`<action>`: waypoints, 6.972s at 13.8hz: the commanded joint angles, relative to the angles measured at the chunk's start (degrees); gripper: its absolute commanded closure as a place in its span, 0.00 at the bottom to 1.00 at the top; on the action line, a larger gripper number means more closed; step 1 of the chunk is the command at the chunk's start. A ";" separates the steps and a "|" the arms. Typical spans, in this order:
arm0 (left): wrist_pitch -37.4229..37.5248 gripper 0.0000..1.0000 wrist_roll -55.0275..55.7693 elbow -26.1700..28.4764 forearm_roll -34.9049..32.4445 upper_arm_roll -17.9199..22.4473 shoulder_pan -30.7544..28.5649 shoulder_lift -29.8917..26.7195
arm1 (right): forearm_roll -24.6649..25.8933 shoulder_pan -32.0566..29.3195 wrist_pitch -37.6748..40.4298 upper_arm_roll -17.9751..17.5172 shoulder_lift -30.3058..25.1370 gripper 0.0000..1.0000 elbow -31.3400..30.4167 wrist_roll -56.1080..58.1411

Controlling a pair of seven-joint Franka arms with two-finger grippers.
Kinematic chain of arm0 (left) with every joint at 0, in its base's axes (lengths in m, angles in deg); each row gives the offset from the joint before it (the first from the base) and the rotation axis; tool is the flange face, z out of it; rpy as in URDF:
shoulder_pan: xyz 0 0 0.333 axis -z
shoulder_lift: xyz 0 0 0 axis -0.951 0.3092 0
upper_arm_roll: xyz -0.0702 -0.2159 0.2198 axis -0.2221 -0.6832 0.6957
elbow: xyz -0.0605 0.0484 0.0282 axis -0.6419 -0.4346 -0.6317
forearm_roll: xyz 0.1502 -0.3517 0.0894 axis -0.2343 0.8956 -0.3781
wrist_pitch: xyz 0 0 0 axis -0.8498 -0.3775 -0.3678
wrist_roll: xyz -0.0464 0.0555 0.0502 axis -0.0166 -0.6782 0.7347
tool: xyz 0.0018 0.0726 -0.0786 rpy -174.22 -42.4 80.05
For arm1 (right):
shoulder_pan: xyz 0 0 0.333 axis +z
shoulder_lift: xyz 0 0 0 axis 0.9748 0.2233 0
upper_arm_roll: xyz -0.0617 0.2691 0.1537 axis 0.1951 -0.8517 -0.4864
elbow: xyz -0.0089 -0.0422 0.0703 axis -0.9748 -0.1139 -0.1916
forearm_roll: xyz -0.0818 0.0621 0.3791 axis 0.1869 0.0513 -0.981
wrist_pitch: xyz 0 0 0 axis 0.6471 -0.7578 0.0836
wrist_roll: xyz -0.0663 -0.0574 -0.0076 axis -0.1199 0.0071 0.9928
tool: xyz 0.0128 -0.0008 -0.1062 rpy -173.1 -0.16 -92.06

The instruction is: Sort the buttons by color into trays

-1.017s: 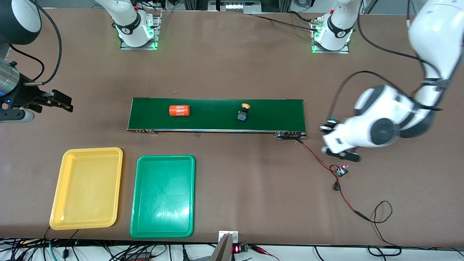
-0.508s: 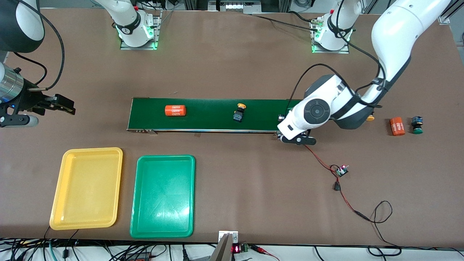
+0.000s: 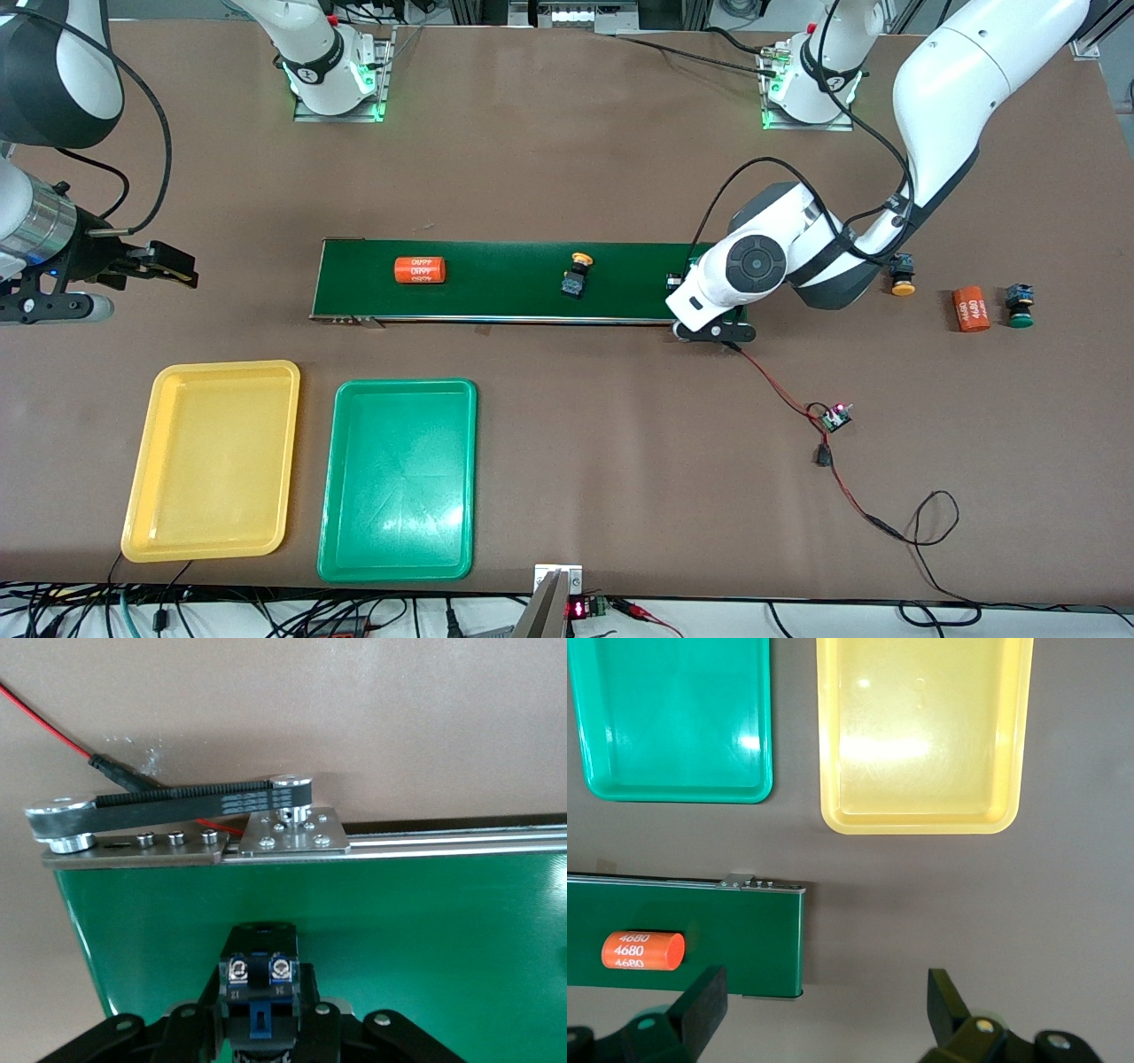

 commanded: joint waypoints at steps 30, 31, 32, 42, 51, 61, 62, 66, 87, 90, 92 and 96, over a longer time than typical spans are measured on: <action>2.53 0.00 -46.37 -0.13 -21.12 3.85 -43.25 -0.21 | -14.96 25.66 -8.95 -0.59 15.22 0.00 0.95 -22.65; -0.28 0.00 -46.54 1.54 -21.12 3.94 -44.66 -0.12 | -14.78 28.12 -10.44 -0.50 16.54 0.00 0.95 -27.57; -2.40 0.00 -46.54 2.86 -21.30 4.20 -45.19 -0.12 | -14.09 30.24 -12.20 -0.41 17.51 0.00 0.95 -31.28; -4.27 0.48 -48.65 3.67 -21.48 7.89 -44.58 2.26 | -13.37 32.73 -23.11 -0.06 25.78 0.00 0.87 -49.05; 10.40 0.85 -48.22 -1.78 -20.07 -1.76 -42.56 0.94 | -12.94 33.78 -19.34 0.03 23.59 0.00 -3.79 -51.62; 20.08 0.95 -23.99 -9.69 -5.66 -9.07 -23.60 1.38 | -12.85 32.10 -18.19 0.29 22.44 0.31 -8.36 -47.14; 19.91 0.95 -21.00 -9.69 -5.48 -8.89 -20.79 1.55 | -12.85 32.02 -17.84 0.20 22.44 0.52 -8.27 -47.05; 16.57 0.95 -16.40 -9.87 1.10 -8.37 -16.82 1.90 | -12.94 31.14 -16.96 0.20 20.78 0.81 -7.48 -46.87; 5.40 0.00 2.85 -5.47 3.75 0.87 0.51 2.08 | -2.04 -4.10 -22.09 3.90 23.31 0.97 0.87 47.80; 12.13 0.00 2.76 -9.67 3.92 -0.45 -1.95 -0.03 | -1.95 -6.39 -27.24 3.90 26.04 0.97 1.48 64.87; 18.90 0.00 1.89 -15.64 3.92 -2.91 -5.28 -0.03 | -2.38 -6.30 -29.07 3.81 27.53 0.97 2.01 76.29; 22.28 0.00 0.75 -17.95 4.54 -5.46 -11.70 -0.03 | -4.06 -6.30 -40.93 3.28 32.01 0.95 1.66 94.26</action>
